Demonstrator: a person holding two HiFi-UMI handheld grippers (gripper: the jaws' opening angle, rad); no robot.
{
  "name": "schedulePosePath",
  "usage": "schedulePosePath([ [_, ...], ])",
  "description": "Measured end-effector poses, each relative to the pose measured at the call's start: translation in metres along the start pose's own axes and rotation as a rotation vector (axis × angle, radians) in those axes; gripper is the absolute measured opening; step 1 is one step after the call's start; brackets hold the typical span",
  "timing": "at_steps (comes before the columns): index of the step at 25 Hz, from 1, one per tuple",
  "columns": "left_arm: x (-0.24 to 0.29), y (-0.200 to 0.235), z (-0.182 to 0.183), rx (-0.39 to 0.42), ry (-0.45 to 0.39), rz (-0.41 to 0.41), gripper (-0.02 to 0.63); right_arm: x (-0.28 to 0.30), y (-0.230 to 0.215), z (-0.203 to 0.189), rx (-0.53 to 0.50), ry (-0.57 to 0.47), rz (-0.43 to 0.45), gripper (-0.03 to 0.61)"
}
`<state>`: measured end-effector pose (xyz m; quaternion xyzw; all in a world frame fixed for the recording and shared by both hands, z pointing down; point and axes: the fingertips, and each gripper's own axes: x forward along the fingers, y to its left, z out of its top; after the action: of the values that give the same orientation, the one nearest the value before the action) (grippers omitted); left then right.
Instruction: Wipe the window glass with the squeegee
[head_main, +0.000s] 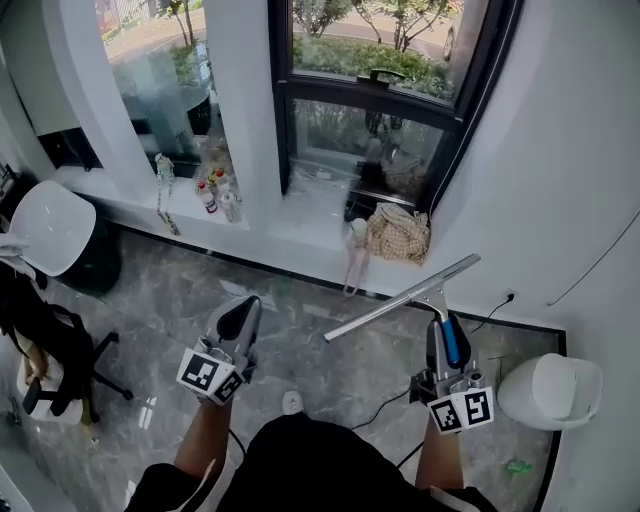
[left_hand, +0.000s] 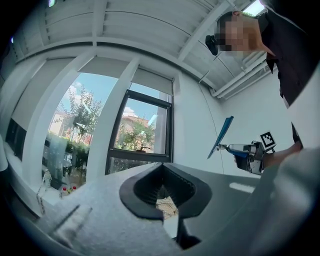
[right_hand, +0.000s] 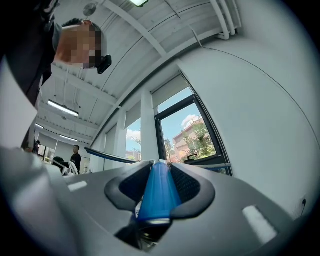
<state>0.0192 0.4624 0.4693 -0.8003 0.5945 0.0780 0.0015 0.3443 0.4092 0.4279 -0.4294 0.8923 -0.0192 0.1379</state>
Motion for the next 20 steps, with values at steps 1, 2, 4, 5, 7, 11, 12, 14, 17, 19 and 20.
schedulePosePath([
  [1, 0.002, 0.01, 0.0, -0.001, 0.002, -0.003, 0.0, 0.009, 0.004, -0.002, -0.002, -0.003, -0.005, 0.135],
  [2, 0.004, 0.02, 0.001, -0.004, 0.005, -0.007, 0.0, 0.018, 0.008, -0.005, -0.007, -0.003, -0.009, 0.135],
  [4, 0.007, 0.038, 0.001, -0.01, 0.007, -0.02, 0.0, 0.033, 0.017, -0.009, -0.019, -0.002, -0.015, 0.135],
  [5, 0.008, 0.045, 0.002, -0.011, 0.006, -0.027, 0.0, 0.04, 0.021, -0.011, -0.025, -0.003, -0.019, 0.135],
  [7, 0.009, 0.06, 0.003, -0.012, 0.003, -0.035, 0.0, 0.054, 0.029, -0.014, -0.031, -0.008, -0.027, 0.135],
  [11, 0.011, 0.086, 0.003, -0.021, -0.001, -0.047, -0.001, 0.075, 0.039, -0.019, -0.005, -0.028, -0.044, 0.135],
  [12, 0.013, 0.09, 0.002, -0.024, 0.0, -0.052, -0.002, 0.077, 0.04, -0.02, 0.003, -0.03, -0.048, 0.135],
  [14, 0.016, 0.093, 0.001, -0.03, 0.002, -0.062, 0.0, 0.081, 0.037, -0.021, 0.01, -0.027, -0.057, 0.135],
  [17, 0.02, 0.096, -0.005, -0.039, 0.007, -0.079, -0.002, 0.085, 0.032, -0.025, 0.012, -0.021, -0.079, 0.135],
  [19, 0.026, 0.101, -0.008, -0.045, 0.015, -0.082, -0.002, 0.091, 0.028, -0.025, 0.022, -0.026, -0.09, 0.135],
  [20, 0.031, 0.104, -0.008, -0.047, 0.019, -0.081, 0.0, 0.095, 0.025, -0.025, 0.026, -0.028, -0.093, 0.135],
])
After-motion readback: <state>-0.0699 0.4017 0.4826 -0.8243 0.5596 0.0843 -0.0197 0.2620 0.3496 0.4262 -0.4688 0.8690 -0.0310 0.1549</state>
